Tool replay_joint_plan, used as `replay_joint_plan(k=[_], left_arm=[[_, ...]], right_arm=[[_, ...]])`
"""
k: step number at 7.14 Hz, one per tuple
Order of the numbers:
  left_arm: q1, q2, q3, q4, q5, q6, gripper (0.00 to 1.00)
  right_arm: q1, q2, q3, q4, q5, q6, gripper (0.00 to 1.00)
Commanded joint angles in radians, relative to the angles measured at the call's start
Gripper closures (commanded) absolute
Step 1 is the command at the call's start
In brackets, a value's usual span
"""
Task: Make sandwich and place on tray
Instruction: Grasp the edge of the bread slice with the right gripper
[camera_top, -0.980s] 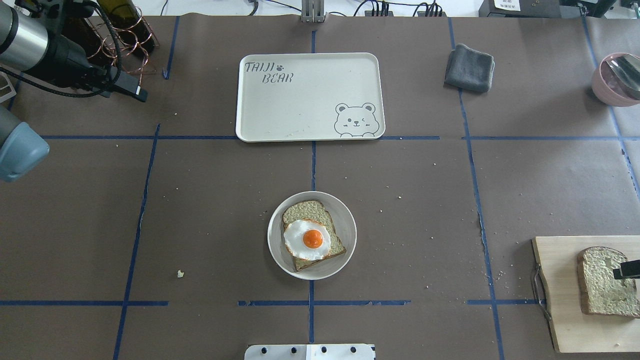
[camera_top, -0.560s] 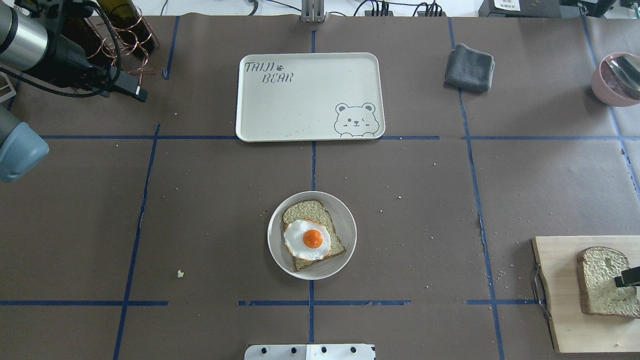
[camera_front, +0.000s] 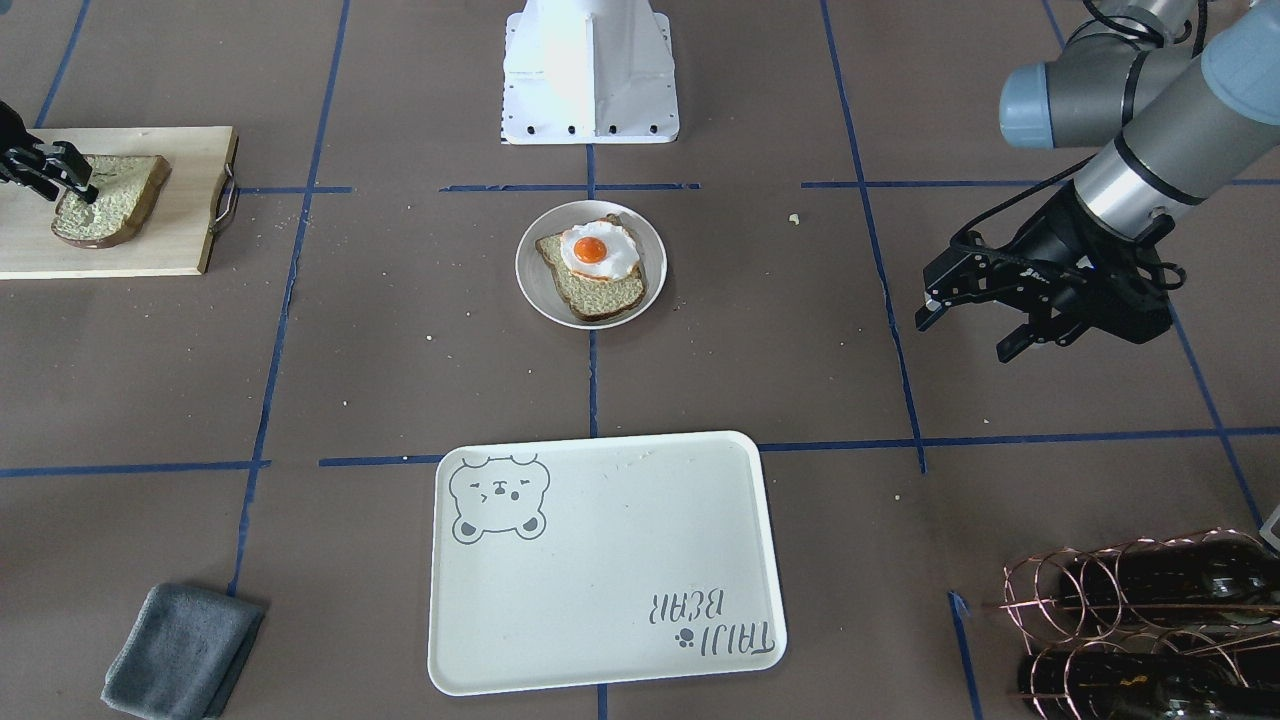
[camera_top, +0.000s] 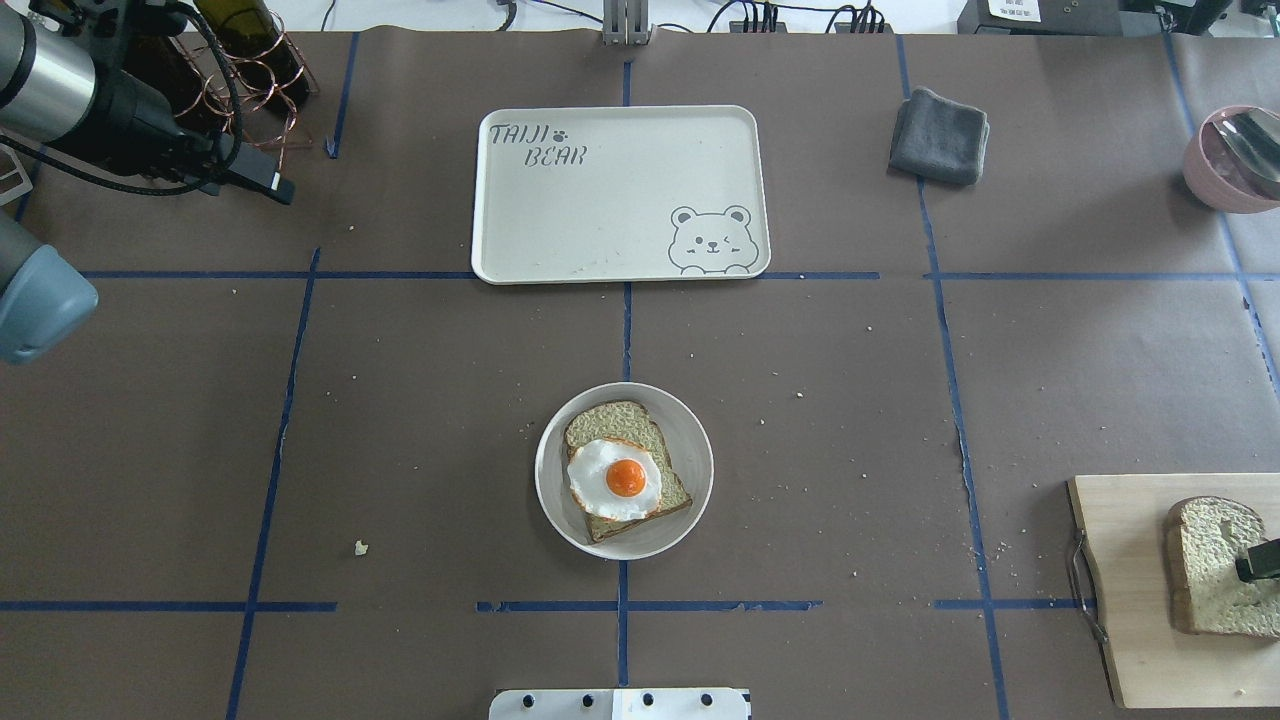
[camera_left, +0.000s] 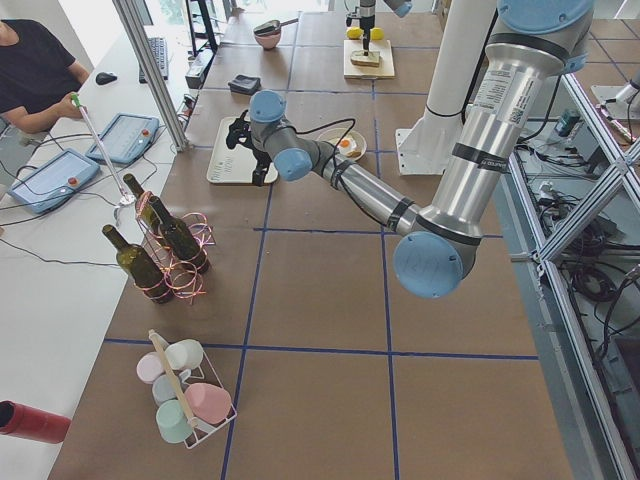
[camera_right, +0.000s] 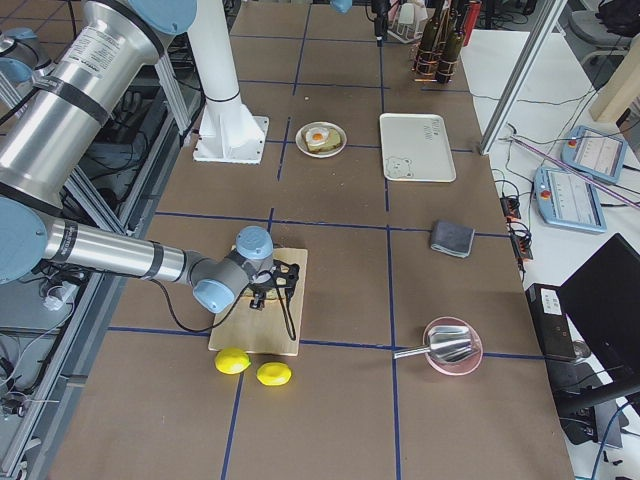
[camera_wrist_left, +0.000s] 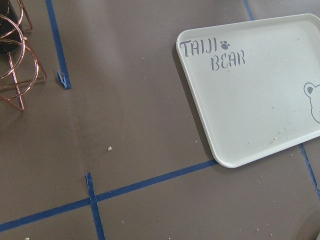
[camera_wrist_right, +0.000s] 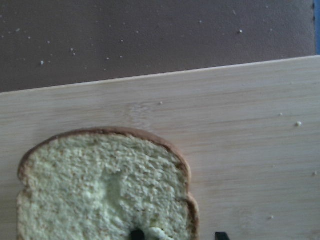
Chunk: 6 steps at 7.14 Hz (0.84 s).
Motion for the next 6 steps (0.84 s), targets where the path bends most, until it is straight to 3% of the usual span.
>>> replay_joint_plan(k=[1,2,6], left_arm=[[0.000,0.000,0.002,0.000,0.000,0.002,0.00],[0.000,0.000,0.002,0.000,0.000,0.002,0.00],[0.000,0.002,0.008,0.000,0.000,0.002,0.00]], right_arm=[[0.000,0.000,-0.001,0.000,0.000,0.000,0.84],[0.001,0.002,0.002,0.002,0.001,0.000,1.00],[0.015,-0.009,0.092,0.003,0.011,0.000,1.00]])
